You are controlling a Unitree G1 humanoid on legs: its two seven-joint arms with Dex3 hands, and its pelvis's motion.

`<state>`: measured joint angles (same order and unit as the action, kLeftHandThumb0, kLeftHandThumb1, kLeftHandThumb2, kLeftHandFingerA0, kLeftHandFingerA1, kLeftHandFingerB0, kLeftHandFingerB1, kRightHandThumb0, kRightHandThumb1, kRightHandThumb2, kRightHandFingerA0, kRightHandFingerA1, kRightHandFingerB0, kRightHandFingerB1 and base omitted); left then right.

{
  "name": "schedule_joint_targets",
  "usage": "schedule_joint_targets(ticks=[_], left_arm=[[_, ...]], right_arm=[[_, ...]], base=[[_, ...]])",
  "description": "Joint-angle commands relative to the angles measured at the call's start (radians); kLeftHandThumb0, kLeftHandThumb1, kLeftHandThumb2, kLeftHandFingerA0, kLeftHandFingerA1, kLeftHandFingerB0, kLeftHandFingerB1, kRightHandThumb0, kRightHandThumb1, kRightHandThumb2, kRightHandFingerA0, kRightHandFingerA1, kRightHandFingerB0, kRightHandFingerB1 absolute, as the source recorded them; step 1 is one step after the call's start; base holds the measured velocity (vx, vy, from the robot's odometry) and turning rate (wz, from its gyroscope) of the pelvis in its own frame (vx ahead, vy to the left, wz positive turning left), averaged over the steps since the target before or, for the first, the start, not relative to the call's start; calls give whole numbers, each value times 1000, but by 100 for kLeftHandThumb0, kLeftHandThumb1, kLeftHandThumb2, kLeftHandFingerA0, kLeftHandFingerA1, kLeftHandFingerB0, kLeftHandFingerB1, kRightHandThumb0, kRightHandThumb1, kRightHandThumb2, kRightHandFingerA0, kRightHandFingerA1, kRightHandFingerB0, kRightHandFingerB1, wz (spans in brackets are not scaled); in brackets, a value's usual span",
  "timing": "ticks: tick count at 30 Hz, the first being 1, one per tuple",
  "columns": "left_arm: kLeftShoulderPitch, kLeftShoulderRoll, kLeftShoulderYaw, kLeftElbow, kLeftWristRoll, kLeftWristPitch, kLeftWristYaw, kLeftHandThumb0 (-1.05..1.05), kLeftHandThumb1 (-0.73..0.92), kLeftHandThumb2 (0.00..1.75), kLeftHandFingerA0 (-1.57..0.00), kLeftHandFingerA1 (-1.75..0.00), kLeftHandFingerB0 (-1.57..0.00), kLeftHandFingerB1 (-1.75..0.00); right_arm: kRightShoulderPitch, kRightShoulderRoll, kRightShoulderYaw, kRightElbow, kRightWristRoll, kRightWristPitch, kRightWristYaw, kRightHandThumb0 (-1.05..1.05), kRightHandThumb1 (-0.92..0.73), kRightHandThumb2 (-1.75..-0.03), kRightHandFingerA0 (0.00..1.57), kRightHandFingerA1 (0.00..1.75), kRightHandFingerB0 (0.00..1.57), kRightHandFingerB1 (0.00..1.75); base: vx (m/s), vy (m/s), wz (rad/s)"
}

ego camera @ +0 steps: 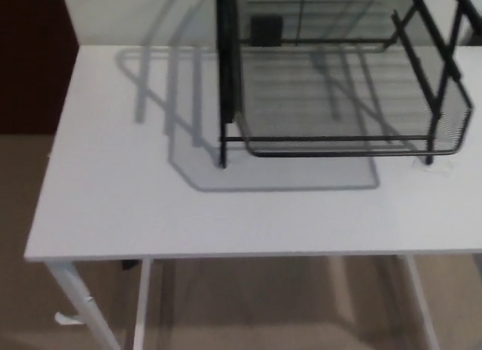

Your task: The robot walks towards a file tray kept in the middle of a desk and uses its right hand to grab a tray and pulls it out towards itself

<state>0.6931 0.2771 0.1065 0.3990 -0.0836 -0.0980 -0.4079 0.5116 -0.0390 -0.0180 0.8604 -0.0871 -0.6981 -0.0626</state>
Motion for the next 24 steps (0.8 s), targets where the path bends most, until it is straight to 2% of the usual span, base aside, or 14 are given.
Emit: schedule_joint_targets(ticks=[1, 7, 8, 9, 12, 13, 14, 15, 18, 19, 20, 21, 23, 24], left_arm=[[-1, 11, 14, -29, -2, -20, 6, -27, 77, 61, -34, -48, -25, -37], [17, 11, 17, -69, 2, -7, 9, -28, 78, 63, -36, -48, -26, -38], [13, 9, 18, -64, 0, -9, 9, -25, 78, 62, -37, -47, -26, -37], [5, 9, 20, -51, 0, -13, 10, -25, 77, 62, -37, -47, -26, -37], [-5, 10, 23, -24, 0, -28, 9, -27, 78, 63, -36, -47, -27, -37], [-6, 9, 23, -24, 4, -27, 15, -26, 77, 62, -35, -48, -27, -37], [-2, 6, 26, -39, -6, -17, 10, -26, 78, 61, -35, -47, -26, -37], [-11, 6, 28, -18, -4, -35, 10, -25, 79, 62, -37, -50, -26, -38], [-8, 4, 31, -27, 0, -36, 16, -23, 77, 62, -39, -51, -25, -37], [-8, 5, 32, -29, 7, -49, 22, -23, 77, 62, -41, -53, -26, -38], [-16, 7, 32, -18, 15, -59, 29, -24, 76, 62, -40, -53, -26, -38], [-17, 5, 32, -16, 17, -59, 32, -23, 76, 62, -39, -50, -27, -38], [-13, 1, 36, -35, 17, -50, 45, -21, 55, 99, -35, -63, -14, -51], [-14, -1, 39, -38, 15, -45, 49, -21, 55, 99, -35, -63, -14, -51]], right_arm=[[1, 2, 2, 7, 2, 1, 6, -77, -62, -60, 63, 81, 35, 63], [-44, -1, -15, 100, 17, -52, 7, -79, -63, -59, 66, 80, 35, 63], [-54, -3, -16, 114, 10, -66, -5, -79, -47, -98, 64, 80, 32, 64], [-60, -5, -14, 119, -5, -73, -26, -83, -65, -60, 66, 78, 35, 61], [-57, -5, -8, 125, -15, -103, -34, -82, -66, -60, 66, 75, 35, 60], [-37, -5, 1, 86, -25, -89, -38, -78, -48, -98, 65, 79, 31, 63], [-35, -6, 5, 80, -31, -83, -47, -79, -47, -98, 65, 79, 32, 64], [-39, -9, 8, 85, -37, -76, -53, -82, -66, -60, 66, 80, 34, 61], [-44, -13, 10, 94, -31, -74, -49, -83, -66, -60, 64, 81, 33, 62], [-54, -14, 8, 108, -25, -77, -45, -81, -48, -99, 64, 80, 32, 64], [-54, -13, 9, 106, -26, -75, -48, -82, -48, -99, 65, 80, 32, 64], [-46, -13, 10, 93, -24, -72, -45, -83, -65, -60, 65, 79, 35, 60], [-26, -7, 9, 59, -9, -71, -25, -82, -65, -60, 65, 79, 35, 62], [-26, -6, 9, 54, -5, -68, -21, -82, -65, -60, 65, 79, 35, 62]], base=[[14, 521, -41], [2, 185, -13], [0, 0, 0], [16, -37, 7], [1, -117, 6], [-110, -184, 0], [-76, -194, 2], [-34, -253, 1], [29, -345, 16], [110, -394, -9], [104, -378, 23], [-8, -219, 0], [-38, -135, 6], [0, 0, 0]])
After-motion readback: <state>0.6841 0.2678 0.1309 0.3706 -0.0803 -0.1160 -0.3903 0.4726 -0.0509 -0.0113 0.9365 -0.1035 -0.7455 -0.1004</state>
